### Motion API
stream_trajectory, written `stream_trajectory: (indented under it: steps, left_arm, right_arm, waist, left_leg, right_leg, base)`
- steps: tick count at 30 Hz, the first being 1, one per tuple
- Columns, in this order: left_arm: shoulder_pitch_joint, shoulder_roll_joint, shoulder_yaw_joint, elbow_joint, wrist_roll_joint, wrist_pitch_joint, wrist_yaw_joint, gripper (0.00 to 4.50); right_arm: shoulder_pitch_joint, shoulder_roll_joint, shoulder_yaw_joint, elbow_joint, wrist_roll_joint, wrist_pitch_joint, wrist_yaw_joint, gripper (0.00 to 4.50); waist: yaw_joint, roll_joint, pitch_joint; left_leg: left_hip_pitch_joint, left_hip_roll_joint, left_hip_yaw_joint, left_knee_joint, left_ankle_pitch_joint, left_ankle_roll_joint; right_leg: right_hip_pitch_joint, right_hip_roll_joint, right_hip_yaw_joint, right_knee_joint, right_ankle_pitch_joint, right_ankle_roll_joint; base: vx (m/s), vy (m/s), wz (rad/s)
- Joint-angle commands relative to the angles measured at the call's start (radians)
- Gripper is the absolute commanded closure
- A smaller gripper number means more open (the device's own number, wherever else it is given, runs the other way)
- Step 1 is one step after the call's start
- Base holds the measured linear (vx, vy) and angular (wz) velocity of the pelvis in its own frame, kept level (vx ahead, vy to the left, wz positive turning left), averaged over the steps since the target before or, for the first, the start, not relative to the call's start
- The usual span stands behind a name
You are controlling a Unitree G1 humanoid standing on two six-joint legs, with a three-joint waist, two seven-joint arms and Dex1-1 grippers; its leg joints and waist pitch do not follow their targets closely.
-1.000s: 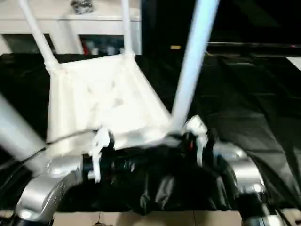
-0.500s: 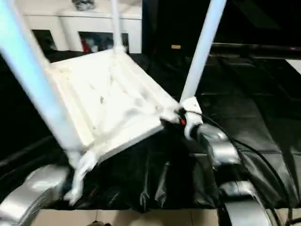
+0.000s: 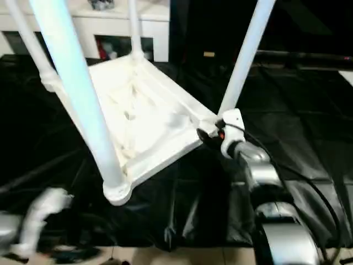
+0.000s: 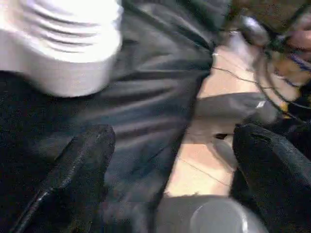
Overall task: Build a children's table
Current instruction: Rotate table base
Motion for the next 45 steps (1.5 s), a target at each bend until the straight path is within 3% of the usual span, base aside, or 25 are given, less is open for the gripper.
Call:
stream_trajectory:
  steps: [1, 4, 6, 8, 9, 10, 14, 15, 17, 19, 22, 28, 32, 39, 41, 45]
  left_arm:
    - [-0.033, 0.009, 0.057, -0.006, -0.045, 0.000, -0.001, 0.07]
    - [-0.068, 0.001, 0.085, 0.010, -0.069, -0.007, 0.016, 0.07]
    - [-0.115, -0.018, 0.095, 0.038, -0.084, -0.029, 0.045, 0.07]
    - [-0.159, -0.043, 0.094, 0.071, -0.084, -0.054, 0.066, 0.07]
    - [-0.174, -0.060, 0.095, 0.081, -0.085, -0.065, 0.067, 0.07]
    - [-0.184, -0.071, 0.096, 0.087, -0.091, -0.065, 0.068, 0.07]
    - [-0.238, -0.125, 0.077, 0.089, -0.132, -0.031, 0.066, 0.07]
    - [-0.266, -0.155, 0.059, 0.094, -0.135, -0.029, 0.080, 0.07]
    - [-0.304, -0.196, 0.022, 0.107, -0.122, -0.042, 0.103, 0.07]
    - [-0.324, -0.220, 0.003, 0.117, -0.118, -0.053, 0.115, 0.07]
    - [-0.354, -0.263, -0.029, 0.129, -0.108, -0.073, 0.131, 0.07]
    - [-0.400, -0.345, -0.131, 0.056, -0.101, -0.029, 0.162, 0.07]
    - [-0.423, -0.375, -0.224, 0.011, -0.111, 0.024, 0.161, 0.07]
    - [-0.464, -0.485, -0.341, 0.015, -0.047, 0.020, 0.229, 0.07]
    - [-0.506, -0.563, -0.394, 0.082, 0.031, -0.044, 0.293, 0.07]
    - [-0.566, -0.631, -0.432, 0.191, 0.132, -0.102, 0.391, 0.07]
  right_arm:
    - [0.037, -0.019, 0.021, -0.063, 0.006, 0.022, 0.057, 0.62]
    - [0.066, -0.032, 0.028, -0.094, 0.007, 0.029, 0.073, 0.62]
    - [0.099, -0.055, 0.040, -0.118, -0.025, 0.033, 0.052, 0.62]
    - [0.131, -0.073, 0.049, -0.159, -0.048, 0.069, 0.036, 0.62]
    - [0.143, -0.077, 0.052, -0.180, -0.054, 0.089, 0.032, 0.62]
    - [0.148, -0.079, 0.054, -0.186, -0.059, 0.096, 0.028, 0.62]
    - [0.160, -0.068, 0.055, -0.199, -0.071, 0.112, 0.007, 0.62]
    - [0.157, -0.054, 0.062, -0.186, -0.079, 0.105, -0.010, 0.62]
    - [0.149, -0.031, 0.077, -0.166, -0.093, 0.095, -0.039, 0.62]
    - [0.143, -0.012, 0.087, -0.163, -0.094, 0.098, -0.055, 0.62]
    - [0.130, 0.030, 0.092, -0.167, -0.100, 0.109, -0.078, 0.62]
    - [0.078, 0.103, 0.109, -0.114, -0.118, 0.094, -0.115, 0.62]
    - [0.053, 0.128, 0.124, -0.091, -0.123, 0.086, -0.123, 0.62]
    - [0.028, 0.144, 0.121, -0.056, -0.133, 0.072, -0.127, 0.62]
    - [0.020, 0.147, 0.120, -0.042, -0.137, 0.062, -0.132, 0.62]
    - [0.018, 0.145, 0.118, -0.033, -0.144, 0.053, -0.146, 0.62]
  waist:
    - [-0.004, 0.011, -0.050]
    - [-0.004, 0.010, -0.048]
    - [-0.004, 0.014, -0.051]
    - [-0.001, 0.010, -0.051]
    - [-0.003, 0.010, -0.052]
    - [-0.001, 0.014, -0.055]
    - [-0.003, 0.010, -0.056]
    - [-0.006, 0.015, -0.057]
    - [-0.003, 0.015, -0.059]
    - [-0.006, 0.013, -0.061]
    - [-0.008, 0.011, -0.062]
    - [-0.010, 0.011, -0.061]
    - [-0.011, 0.006, -0.062]
    - [-0.023, 0.001, -0.067]
    - [-0.027, 0.002, -0.067]
    - [-0.025, 0.000, -0.070]
  left_leg:
    - [0.033, 0.042, -0.009, -0.083, -0.304, -0.011]
    - [0.030, 0.041, -0.012, -0.085, -0.325, -0.024]
    - [0.033, 0.039, -0.013, -0.083, -0.324, -0.031]
    - [0.034, 0.038, -0.011, -0.081, -0.316, -0.035]
    - [0.028, 0.036, -0.013, -0.081, -0.309, -0.034]
    - [0.031, 0.037, -0.013, -0.080, -0.309, -0.035]
    - [0.030, 0.038, -0.013, -0.079, -0.304, -0.034]
    - [0.030, 0.037, -0.013, -0.078, -0.311, -0.039]
    - [0.034, 0.037, -0.013, -0.077, -0.315, -0.042]
    - [0.027, 0.036, -0.015, -0.077, -0.302, -0.042]
    - [0.028, 0.036, -0.015, -0.076, -0.296, -0.039]
    - [0.034, 0.038, -0.016, -0.077, -0.315, -0.046]
    - [0.030, 0.036, -0.018, -0.077, -0.301, -0.047]
    - [0.025, 0.034, -0.016, -0.071, -0.252, -0.030]
    - [0.026, 0.035, -0.015, -0.068, -0.249, -0.020]
    - [0.024, 0.034, -0.016, -0.065, -0.244, -0.017]
  right_leg:
    - [0.023, -0.029, 0.032, -0.052, -0.236, -0.212]
    - [0.024, -0.033, 0.032, -0.053, -0.278, -0.210]
    - [0.023, -0.034, 0.034, -0.053, -0.283, -0.208]
    - [0.022, -0.034, 0.036, -0.056, -0.278, -0.202]
    - [0.027, -0.035, 0.035, -0.055, -0.277, -0.202]
    - [0.027, -0.035, 0.035, -0.054, -0.279, -0.200]
    - [0.027, -0.037, 0.034, -0.054, -0.279, -0.209]
    - [0.027, -0.036, 0.033, -0.054, -0.279, -0.213]
    - [0.026, -0.038, 0.034, -0.054, -0.276, -0.219]
    - [0.032, -0.037, 0.033, -0.050, -0.261, -0.212]
    - [0.032, -0.037, 0.034, -0.050, -0.248, -0.213]
    - [0.028, -0.039, 0.035, -0.053, -0.272, -0.216]
    - [0.033, -0.039, 0.035, -0.050, -0.264, -0.205]
    - [0.041, -0.039, 0.034, -0.047, -0.202, -0.218]
    - [0.040, -0.039, 0.035, -0.051, -0.197, -0.222]
    - [0.046, -0.042, 0.034, -0.051, -0.197, -0.217]
  base:
    - [0.000, 0.000, 0.00]
    - [0.000, 0.000, 0.00]
    - [0.000, 0.000, 0.00]
    - [0.000, 0.000, 0.00]
    - [0.000, 0.000, 0.00]
    - [0.000, 0.000, 0.00]
    - [0.000, 0.000, 0.00]
    - [0.000, 0.000, 0.00]
    - [0.000, 0.000, 0.00]
    - [0.000, 0.000, 0.00]
    - [0.000, 0.000, 0.00]
    - [0.000, 0.000, 0.00]
    - [0.000, 0.000, 0.00]
    - [0.000, 0.000, 0.00]
    - [0.000, 0.000, 0.00]
    - [0.000, 0.000, 0.00]
